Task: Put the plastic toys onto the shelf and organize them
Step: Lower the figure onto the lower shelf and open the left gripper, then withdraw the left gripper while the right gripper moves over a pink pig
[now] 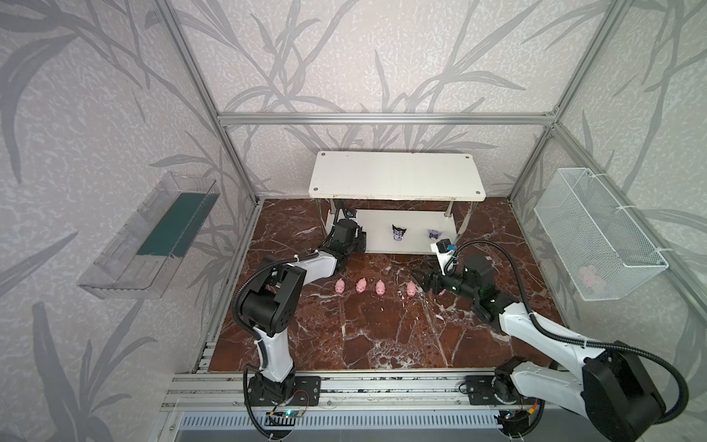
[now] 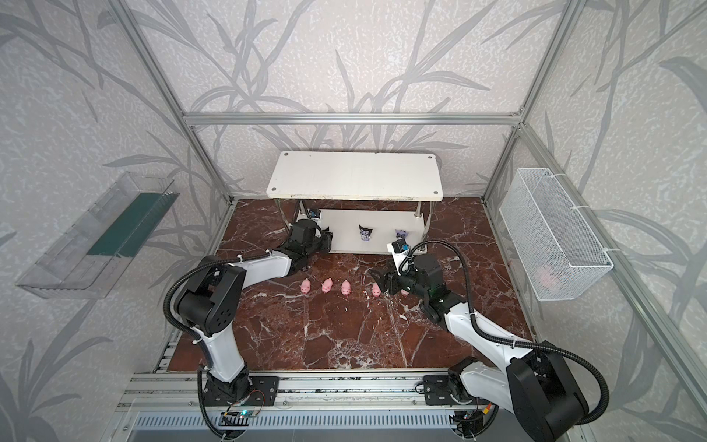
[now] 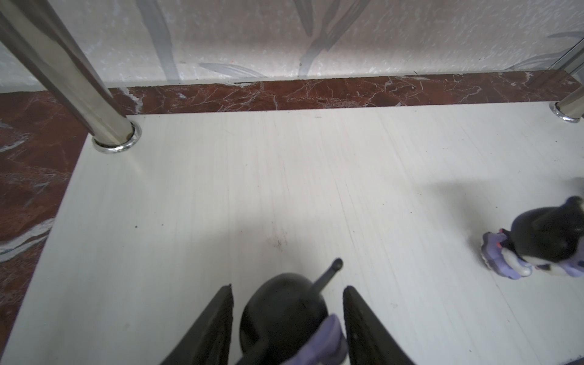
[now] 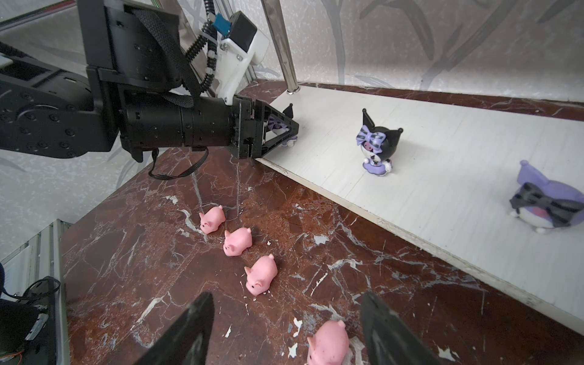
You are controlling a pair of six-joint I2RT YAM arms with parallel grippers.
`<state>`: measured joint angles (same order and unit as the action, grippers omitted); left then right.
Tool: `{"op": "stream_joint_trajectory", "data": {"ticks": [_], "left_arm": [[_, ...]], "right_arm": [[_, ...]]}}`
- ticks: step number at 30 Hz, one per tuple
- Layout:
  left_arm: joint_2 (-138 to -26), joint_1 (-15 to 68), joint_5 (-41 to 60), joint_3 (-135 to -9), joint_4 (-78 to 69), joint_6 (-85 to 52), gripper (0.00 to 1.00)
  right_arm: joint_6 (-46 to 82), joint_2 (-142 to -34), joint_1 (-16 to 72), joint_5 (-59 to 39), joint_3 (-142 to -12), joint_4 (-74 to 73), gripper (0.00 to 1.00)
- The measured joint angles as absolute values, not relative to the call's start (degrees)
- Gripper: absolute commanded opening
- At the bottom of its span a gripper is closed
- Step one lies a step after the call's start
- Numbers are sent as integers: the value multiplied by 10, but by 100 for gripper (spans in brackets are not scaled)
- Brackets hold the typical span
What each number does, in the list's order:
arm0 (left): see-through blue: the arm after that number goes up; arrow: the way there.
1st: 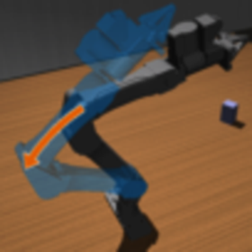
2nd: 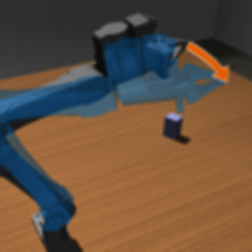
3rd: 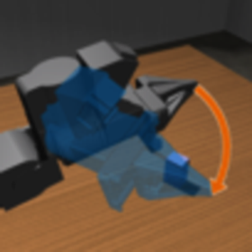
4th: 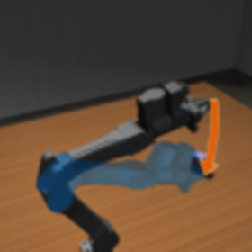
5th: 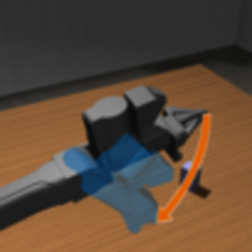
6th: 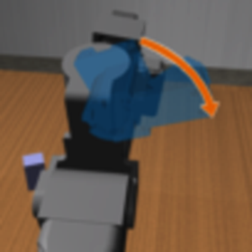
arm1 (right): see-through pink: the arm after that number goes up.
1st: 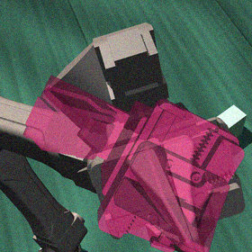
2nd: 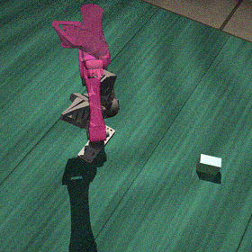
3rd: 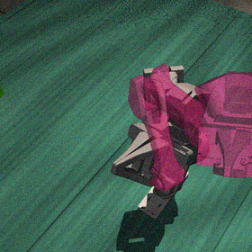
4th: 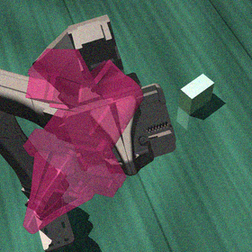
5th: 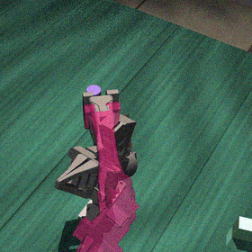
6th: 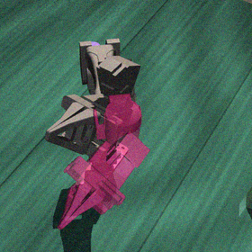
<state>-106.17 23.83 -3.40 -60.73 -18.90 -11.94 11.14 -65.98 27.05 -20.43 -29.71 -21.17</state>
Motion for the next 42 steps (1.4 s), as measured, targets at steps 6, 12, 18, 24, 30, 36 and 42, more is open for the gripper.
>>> {"op": "stream_joint_trajectory", "data": {"ticks": [6,12,18,24,30,36,42], "left_arm": [[-1040,238,-30,-598,-189,-120,62],[-1013,238,-22,-578,-186,-122,66],[-967,239,-12,-541,-186,-133,69],[-914,245,-7,-509,-199,-145,70],[-862,270,-6,-454,-201,-155,71],[-739,306,-36,-391,-176,-155,71],[-568,312,-93,-338,-128,-156,72]], "right_arm": [[111,-660,270,-204,-297,-212,73],[111,-660,270,-204,-297,-212,73],[111,-660,270,-204,-297,-212,73],[112,-661,269,-204,-297,-212,73],[112,-663,269,-197,-297,-210,73],[120,-654,269,-161,-299,-161,72],[138,-579,268,-99,-305,-62,71]]}}
